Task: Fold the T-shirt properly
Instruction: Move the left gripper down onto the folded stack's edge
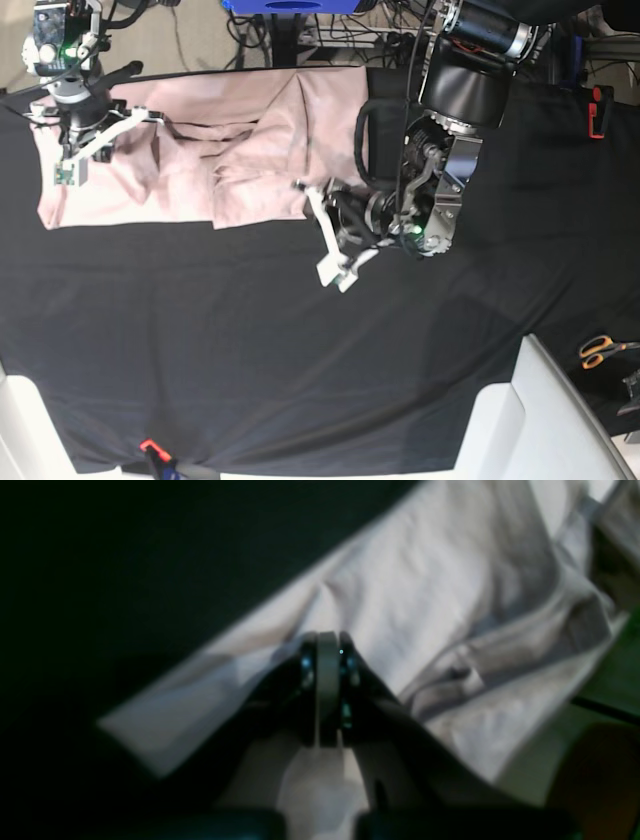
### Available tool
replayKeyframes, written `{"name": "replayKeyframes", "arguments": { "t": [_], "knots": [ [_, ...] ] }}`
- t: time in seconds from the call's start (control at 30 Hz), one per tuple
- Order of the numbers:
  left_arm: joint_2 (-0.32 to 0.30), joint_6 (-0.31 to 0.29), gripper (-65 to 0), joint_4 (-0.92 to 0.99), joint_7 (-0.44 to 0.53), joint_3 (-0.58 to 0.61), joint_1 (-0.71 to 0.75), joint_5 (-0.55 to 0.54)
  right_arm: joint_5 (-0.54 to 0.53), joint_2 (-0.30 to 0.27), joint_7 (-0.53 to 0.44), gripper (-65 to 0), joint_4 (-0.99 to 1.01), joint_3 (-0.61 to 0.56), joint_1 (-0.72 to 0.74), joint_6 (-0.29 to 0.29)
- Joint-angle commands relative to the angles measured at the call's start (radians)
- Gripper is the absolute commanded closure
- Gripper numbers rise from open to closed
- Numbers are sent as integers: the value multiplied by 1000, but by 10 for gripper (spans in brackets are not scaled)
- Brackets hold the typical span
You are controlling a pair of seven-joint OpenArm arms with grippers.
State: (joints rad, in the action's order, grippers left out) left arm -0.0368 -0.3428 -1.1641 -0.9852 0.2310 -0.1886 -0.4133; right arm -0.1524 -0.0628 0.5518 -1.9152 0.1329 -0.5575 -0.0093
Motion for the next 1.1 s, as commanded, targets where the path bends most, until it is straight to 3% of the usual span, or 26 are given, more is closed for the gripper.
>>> {"name": "replayKeyframes", "arguments": {
  "t": [0.0,0.47,0.63,0.93,1.07],
  "knots": [
    [2,-2,0,-15,-2,0,-16,-6,1,-2,-20,-2,-17,3,0,-4],
    [35,-6,0,-14,-5,6,-12,-8,1,-2,-20,-2,-20,4,0,-4],
    [48,-6,0,-14,-5,103,-7,-8,1,-2,-20,-2,-20,4,0,-4],
    [54,-3,0,-14,-8,120,-4,-8,1,-2,-20,-2,-20,6,0,-4],
    [54,-3,0,-47,-79,117,14,-8,1,-2,-20,-2,-20,6,1,-4]
  ]
}}
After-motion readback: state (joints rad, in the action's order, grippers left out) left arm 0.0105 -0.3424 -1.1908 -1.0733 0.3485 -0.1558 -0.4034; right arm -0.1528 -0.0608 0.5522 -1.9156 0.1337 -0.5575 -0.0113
